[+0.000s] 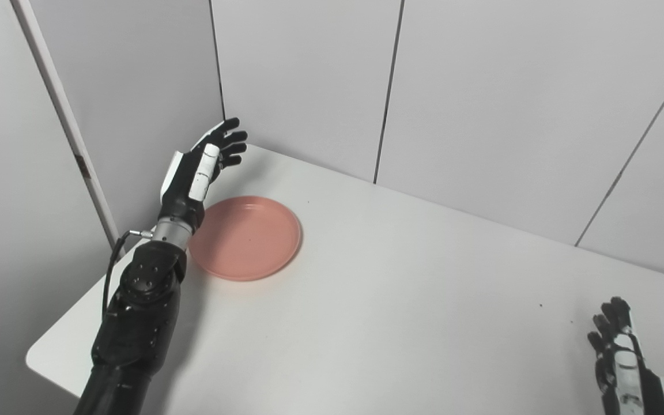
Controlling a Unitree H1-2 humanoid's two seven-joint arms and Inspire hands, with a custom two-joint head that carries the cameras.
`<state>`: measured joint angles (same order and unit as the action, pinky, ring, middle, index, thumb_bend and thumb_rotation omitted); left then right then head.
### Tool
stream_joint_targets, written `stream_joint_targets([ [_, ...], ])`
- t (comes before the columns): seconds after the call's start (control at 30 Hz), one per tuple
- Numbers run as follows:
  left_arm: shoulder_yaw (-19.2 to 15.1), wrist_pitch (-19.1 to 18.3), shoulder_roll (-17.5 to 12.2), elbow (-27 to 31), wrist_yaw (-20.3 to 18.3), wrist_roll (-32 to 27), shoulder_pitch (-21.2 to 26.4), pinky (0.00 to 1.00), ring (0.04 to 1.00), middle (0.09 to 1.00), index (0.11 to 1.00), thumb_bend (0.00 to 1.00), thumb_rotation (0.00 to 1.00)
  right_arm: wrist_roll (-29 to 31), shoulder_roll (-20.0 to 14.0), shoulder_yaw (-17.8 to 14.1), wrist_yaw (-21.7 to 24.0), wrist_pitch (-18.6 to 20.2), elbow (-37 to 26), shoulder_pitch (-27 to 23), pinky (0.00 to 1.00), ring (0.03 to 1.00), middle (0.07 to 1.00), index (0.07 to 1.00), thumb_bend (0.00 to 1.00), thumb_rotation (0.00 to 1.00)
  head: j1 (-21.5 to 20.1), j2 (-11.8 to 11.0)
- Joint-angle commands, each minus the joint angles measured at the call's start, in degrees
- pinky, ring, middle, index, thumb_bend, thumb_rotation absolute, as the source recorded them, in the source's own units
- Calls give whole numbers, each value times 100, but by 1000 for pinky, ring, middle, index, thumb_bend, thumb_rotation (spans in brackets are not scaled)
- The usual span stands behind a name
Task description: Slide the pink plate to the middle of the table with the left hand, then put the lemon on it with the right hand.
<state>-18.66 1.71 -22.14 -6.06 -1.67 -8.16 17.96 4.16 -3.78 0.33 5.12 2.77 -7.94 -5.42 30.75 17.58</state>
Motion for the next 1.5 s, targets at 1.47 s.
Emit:
stream_joint_targets([
  [1.47, -438, 544, -544, -1959, -371, -581, 81, 799, 816, 820, 819, 901, 1000, 39, 3, -22, -92, 339, -552, 25, 1000, 1000, 1000, 1000, 519, 986, -62, 156],
])
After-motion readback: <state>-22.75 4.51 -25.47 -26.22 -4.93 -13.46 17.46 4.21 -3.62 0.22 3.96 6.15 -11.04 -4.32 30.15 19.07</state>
